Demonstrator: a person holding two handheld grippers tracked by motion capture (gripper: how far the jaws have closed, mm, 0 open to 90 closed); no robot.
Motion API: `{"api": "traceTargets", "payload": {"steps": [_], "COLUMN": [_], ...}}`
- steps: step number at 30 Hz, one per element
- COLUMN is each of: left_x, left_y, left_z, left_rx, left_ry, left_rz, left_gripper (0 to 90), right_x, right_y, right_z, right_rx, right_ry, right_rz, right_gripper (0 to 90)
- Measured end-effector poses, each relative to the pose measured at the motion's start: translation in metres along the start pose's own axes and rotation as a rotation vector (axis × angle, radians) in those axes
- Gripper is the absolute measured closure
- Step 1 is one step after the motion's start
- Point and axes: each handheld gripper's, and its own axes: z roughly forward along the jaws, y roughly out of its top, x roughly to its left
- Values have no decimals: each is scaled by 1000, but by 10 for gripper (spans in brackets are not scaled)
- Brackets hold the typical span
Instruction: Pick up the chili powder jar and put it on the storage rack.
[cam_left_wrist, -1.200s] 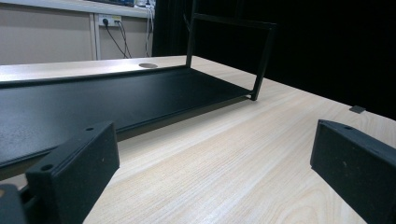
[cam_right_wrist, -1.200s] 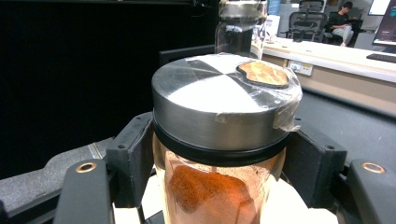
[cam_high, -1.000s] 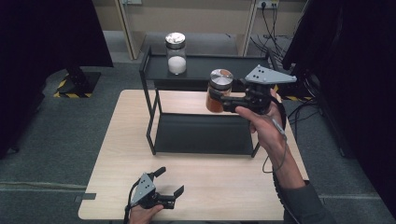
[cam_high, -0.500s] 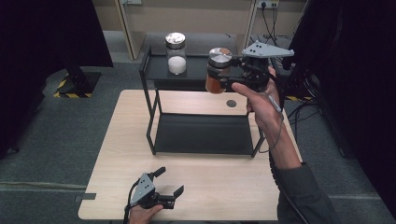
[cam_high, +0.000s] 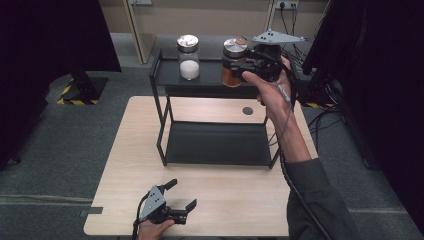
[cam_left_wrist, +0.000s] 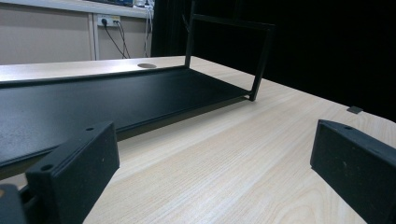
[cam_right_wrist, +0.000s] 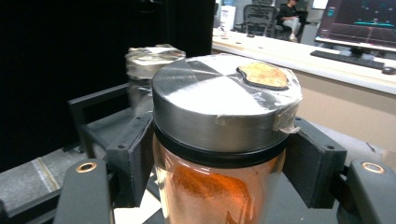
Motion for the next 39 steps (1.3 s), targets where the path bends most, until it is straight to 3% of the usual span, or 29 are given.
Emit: {"api": "traceTargets", "payload": {"steps": [20,39], "left_x": [0,0], "left_y": [0,0], "left_z": [0,0], "left_rx": [1,1], "left_ry": [-9,-12], "left_rz": [2,0], "left_gripper": [6,6], "right_x": [-4,-3], "right_y": [-3,-8], "right_z": [30,46], "right_rx": [7,21], "right_ry": [-107,-120], "right_rz": [30,32], "right_gripper": [321,321]}}
